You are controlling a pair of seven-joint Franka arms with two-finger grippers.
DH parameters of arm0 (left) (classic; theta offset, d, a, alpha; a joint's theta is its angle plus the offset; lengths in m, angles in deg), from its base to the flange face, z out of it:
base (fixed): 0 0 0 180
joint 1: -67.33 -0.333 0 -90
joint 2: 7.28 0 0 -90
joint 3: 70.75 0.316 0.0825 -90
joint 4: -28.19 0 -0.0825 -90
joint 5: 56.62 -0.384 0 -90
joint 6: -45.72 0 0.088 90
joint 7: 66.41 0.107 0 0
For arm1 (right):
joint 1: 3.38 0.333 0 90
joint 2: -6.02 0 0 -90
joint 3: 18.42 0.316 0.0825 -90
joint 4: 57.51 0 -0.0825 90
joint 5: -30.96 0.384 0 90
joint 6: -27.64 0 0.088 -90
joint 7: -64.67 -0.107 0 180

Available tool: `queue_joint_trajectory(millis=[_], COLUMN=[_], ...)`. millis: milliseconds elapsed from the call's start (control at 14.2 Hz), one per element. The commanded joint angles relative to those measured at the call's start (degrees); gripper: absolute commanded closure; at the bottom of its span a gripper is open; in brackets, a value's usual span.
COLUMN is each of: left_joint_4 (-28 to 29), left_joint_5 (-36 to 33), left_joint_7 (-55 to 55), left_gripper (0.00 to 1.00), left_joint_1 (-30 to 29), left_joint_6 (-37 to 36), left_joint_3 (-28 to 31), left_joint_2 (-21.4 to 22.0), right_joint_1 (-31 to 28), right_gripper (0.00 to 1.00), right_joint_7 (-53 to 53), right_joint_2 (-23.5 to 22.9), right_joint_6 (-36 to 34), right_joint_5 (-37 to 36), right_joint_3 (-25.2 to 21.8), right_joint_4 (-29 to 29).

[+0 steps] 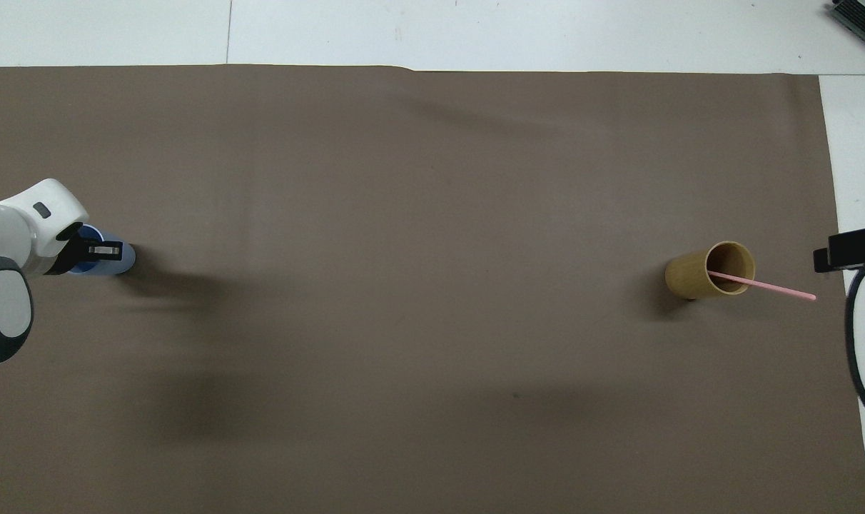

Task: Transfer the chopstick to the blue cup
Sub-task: 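Carry the blue cup with the left gripper toward the table center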

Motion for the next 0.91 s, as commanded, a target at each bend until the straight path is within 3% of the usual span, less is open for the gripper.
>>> queue_joint_trajectory(millis=[0, 211, 703, 844], left_joint_4=[-2.9, -7.9, -8.2, -7.4], left_joint_5=[-1.4, -1.5, -2.1, -5.3], left_joint_7=[-2.1, -12.0, -43.2, -49.7], left_gripper=[1.0, 1.0, 1.0, 1.0], left_joint_1=[2.6, 9.4, 32.7, 36.2], left_joint_6=[-7.0, -17.2, -15.3, -11.3], left_joint_3=[-0.1, -0.6, -0.6, -0.7], left_joint_2=[1.5, 3.1, 3.7, 2.7], right_joint_1=[-1.0, -1.0, -1.0, -1.0], right_gripper=[0.0, 0.0, 0.0, 0.0], right_joint_7=[-0.8, -0.8, -0.8, -0.8], right_joint_2=[0.2, 0.2, 0.2, 0.2], right_joint_6=[-0.4, -0.5, -0.3, -0.3], right_joint_5=[1.2, 1.2, 1.2, 1.2], right_joint_3=[0.6, 0.6, 0.6, 0.5], right_joint_4=[-0.2, -0.2, -0.2, -0.2])
